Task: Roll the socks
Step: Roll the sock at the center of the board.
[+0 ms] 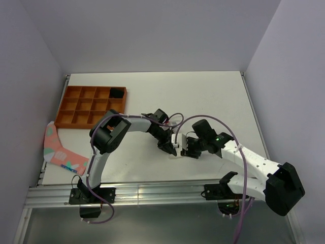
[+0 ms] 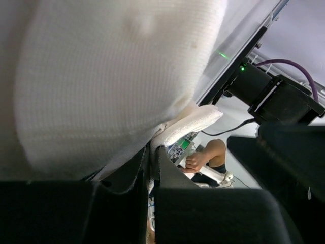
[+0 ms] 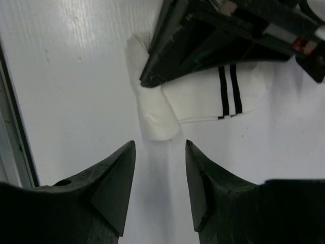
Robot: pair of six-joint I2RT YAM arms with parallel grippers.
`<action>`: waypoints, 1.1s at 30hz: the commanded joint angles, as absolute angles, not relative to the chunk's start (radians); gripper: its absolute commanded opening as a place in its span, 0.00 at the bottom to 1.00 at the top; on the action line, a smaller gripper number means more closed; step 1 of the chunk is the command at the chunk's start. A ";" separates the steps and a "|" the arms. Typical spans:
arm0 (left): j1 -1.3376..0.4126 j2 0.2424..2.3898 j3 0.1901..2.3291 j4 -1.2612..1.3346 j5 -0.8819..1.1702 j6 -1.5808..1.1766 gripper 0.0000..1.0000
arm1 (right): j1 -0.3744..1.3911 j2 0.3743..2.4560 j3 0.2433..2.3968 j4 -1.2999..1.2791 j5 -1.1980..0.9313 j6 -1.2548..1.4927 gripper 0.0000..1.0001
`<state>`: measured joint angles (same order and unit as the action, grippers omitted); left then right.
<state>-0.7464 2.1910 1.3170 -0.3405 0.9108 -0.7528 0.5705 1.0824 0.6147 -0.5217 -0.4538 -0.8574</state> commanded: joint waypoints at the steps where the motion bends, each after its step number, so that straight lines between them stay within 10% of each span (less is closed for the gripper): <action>1: -0.733 2.256 1.307 -0.423 0.747 -0.686 0.01 | 0.641 1.054 0.578 -0.443 -0.411 -0.871 0.52; 33: -0.718 2.255 1.301 -0.451 0.772 -0.643 0.01 | 0.887 1.247 0.476 -0.129 -0.129 -0.911 0.47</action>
<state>-0.7326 2.2051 1.3396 -0.3935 0.9298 -0.6949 0.8795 1.2446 0.4911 -0.1757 -0.1421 -0.8967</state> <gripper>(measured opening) 0.085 0.474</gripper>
